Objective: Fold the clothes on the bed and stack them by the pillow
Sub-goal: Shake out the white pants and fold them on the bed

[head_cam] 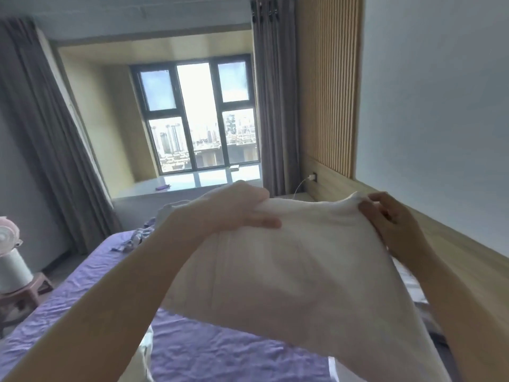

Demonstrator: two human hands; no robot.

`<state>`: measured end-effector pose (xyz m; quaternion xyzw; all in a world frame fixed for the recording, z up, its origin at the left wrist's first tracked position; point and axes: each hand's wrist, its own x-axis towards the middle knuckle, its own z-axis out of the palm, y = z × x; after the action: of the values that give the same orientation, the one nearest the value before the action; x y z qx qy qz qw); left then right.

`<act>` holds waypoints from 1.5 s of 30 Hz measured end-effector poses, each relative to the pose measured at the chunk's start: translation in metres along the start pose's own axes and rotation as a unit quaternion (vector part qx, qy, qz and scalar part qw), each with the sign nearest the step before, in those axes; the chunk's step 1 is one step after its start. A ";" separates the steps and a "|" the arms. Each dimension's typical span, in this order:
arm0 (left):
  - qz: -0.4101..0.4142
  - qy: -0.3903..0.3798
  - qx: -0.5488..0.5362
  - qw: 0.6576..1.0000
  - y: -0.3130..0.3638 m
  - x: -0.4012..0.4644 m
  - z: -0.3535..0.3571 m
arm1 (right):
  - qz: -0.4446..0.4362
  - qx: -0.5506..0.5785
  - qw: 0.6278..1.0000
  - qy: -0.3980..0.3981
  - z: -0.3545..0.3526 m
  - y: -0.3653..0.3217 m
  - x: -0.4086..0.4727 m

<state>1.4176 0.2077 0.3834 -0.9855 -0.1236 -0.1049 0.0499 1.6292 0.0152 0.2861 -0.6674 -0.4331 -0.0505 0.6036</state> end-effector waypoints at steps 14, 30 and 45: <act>-0.172 -0.110 -0.082 0.976 -0.005 -0.079 0.202 | 0.182 -0.013 0.956 -0.229 0.119 0.132 -0.099; -0.350 -0.341 -0.191 0.851 -0.092 -0.269 0.418 | 0.159 -0.163 0.859 -0.458 0.342 0.229 -0.252; -0.301 -0.191 -0.035 0.934 -0.172 -0.320 0.590 | 0.149 -0.299 0.859 -0.387 0.478 0.295 -0.335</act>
<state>1.1856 0.3725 -0.2484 -0.9048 -0.4178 0.0706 -0.0430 1.3926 0.2792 -0.2638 -0.8382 -0.4912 0.1757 0.1593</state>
